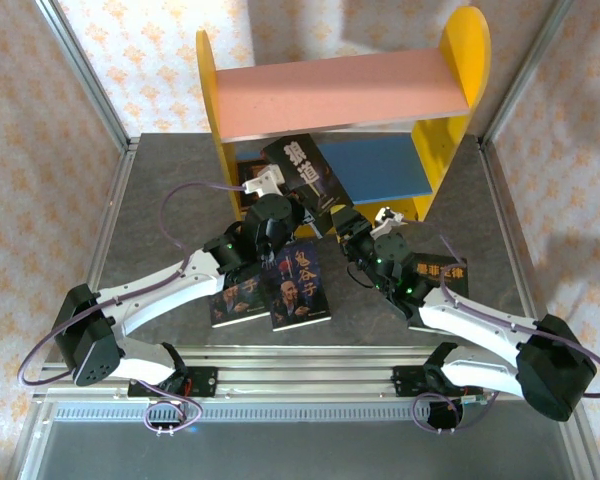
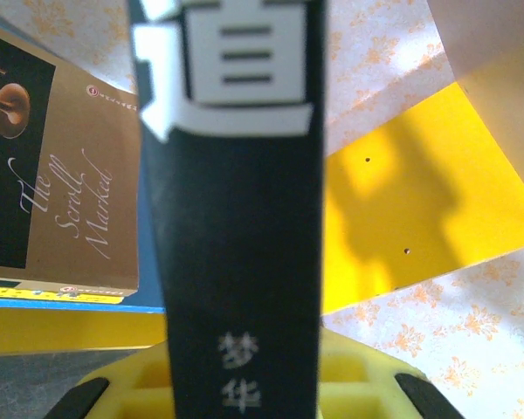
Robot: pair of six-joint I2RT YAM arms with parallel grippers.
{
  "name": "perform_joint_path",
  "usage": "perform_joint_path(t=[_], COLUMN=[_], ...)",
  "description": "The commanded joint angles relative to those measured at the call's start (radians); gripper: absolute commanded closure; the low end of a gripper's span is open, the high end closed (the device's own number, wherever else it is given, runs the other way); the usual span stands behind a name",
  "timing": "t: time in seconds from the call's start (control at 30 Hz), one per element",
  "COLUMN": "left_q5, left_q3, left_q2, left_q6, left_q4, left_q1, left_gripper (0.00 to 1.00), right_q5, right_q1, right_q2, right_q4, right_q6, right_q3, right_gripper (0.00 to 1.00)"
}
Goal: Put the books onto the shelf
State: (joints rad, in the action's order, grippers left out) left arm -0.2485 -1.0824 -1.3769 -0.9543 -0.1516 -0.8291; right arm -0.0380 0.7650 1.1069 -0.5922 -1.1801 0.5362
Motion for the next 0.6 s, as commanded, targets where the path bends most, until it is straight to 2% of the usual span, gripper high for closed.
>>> perform_joint_path(t=[0.0, 0.33, 0.57], left_q5=[-0.021, -0.03, -0.051], left_q3=[-0.001, 0.007, 0.007], left_q2=[0.016, 0.016, 0.025], left_q6=[-0.023, -0.022, -0.003], left_q4=[-0.127, -0.115, -0.087], left_q1=[0.001, 0.0, 0.001], left_gripper=[1.0, 1.0, 0.72], right_q5=[-0.002, -0.029, -0.004], right_q1=[0.008, 0.008, -0.029], right_q2=[0.005, -0.035, -0.063], right_q4=[-0.017, -0.005, -0.013], right_q6=[0.002, 0.047, 0.098], right_q3=[0.019, 0.027, 0.04], right_gripper=[0.61, 0.77, 0.84])
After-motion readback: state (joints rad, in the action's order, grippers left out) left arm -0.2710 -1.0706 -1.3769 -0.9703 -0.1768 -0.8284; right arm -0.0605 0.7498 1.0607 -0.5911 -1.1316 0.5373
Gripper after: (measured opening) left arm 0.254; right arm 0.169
